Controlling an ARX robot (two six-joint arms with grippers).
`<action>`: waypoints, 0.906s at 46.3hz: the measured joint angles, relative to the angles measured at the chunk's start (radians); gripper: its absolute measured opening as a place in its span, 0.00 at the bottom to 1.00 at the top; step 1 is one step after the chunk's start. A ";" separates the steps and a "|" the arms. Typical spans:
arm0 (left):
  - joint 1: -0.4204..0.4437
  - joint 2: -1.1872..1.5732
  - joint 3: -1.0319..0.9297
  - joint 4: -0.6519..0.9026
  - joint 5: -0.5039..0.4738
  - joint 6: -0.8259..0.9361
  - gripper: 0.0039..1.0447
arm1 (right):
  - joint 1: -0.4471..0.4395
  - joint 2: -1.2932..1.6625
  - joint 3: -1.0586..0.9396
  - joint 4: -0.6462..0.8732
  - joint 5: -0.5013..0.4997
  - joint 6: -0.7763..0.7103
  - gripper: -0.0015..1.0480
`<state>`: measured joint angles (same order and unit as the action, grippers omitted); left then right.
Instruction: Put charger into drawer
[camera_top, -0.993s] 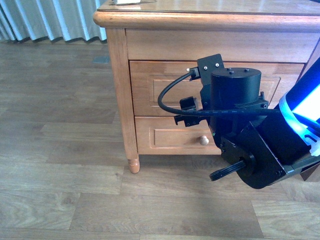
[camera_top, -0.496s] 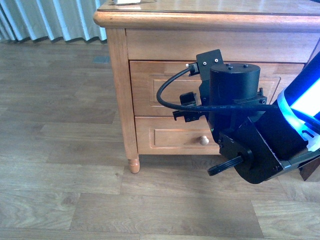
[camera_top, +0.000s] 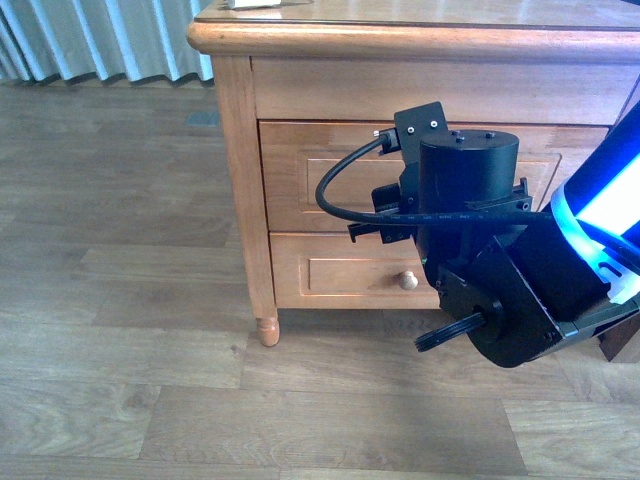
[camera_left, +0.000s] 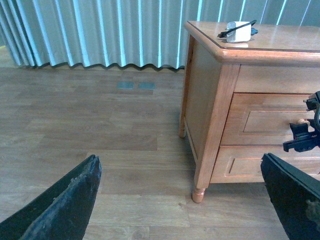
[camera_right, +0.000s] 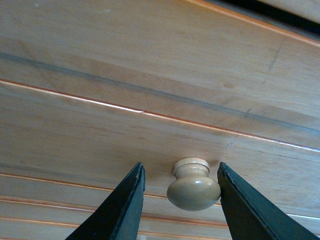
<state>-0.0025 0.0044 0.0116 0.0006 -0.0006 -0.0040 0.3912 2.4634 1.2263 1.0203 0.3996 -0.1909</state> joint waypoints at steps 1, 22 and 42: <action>0.000 0.000 0.000 0.000 0.000 0.000 0.94 | 0.000 0.000 0.000 0.000 0.001 0.000 0.41; 0.000 0.000 0.000 0.000 0.000 0.000 0.94 | -0.003 0.002 0.002 0.000 0.013 -0.004 0.23; 0.000 0.000 0.000 0.000 0.000 0.000 0.94 | -0.017 -0.026 -0.062 0.026 -0.052 0.013 0.23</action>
<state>-0.0025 0.0044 0.0116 0.0006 -0.0006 -0.0040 0.3740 2.4374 1.1645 1.0458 0.3473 -0.1780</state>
